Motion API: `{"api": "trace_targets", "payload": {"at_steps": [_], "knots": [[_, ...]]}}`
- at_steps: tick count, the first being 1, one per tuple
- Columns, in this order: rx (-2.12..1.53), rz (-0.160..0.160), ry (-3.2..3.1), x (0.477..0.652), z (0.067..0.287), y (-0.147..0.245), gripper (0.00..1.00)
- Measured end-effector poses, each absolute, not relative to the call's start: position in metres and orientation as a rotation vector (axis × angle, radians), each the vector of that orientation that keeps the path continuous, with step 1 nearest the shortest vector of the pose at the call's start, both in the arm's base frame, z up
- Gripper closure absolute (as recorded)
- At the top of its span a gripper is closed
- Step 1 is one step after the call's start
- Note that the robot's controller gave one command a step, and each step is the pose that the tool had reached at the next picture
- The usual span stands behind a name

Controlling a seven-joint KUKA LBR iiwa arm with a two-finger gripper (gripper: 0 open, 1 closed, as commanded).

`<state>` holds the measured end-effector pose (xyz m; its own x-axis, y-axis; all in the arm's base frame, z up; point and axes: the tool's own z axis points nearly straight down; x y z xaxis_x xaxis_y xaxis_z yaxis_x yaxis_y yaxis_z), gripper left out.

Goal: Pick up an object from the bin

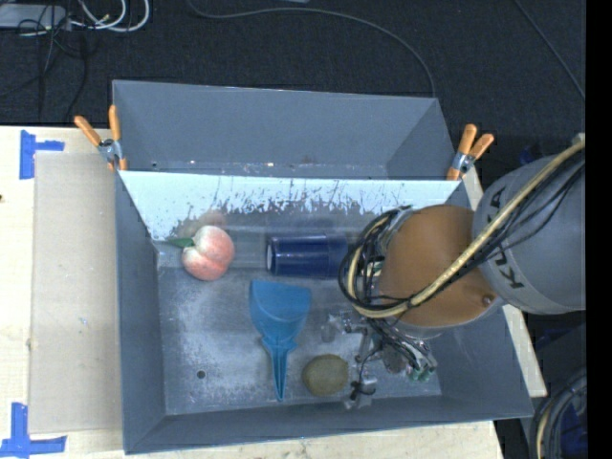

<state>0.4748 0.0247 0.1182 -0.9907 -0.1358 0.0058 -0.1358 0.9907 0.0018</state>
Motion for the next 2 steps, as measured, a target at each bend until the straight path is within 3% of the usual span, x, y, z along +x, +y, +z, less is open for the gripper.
{"api": "trace_targets", "payload": {"at_steps": [1,2], "knots": [[0.387,-0.001,-3.123,0.4799,0.0740,0.0182,0.00],[0.004,-0.002,-3.149,0.4728,0.0714,0.0252,1.00]]}}
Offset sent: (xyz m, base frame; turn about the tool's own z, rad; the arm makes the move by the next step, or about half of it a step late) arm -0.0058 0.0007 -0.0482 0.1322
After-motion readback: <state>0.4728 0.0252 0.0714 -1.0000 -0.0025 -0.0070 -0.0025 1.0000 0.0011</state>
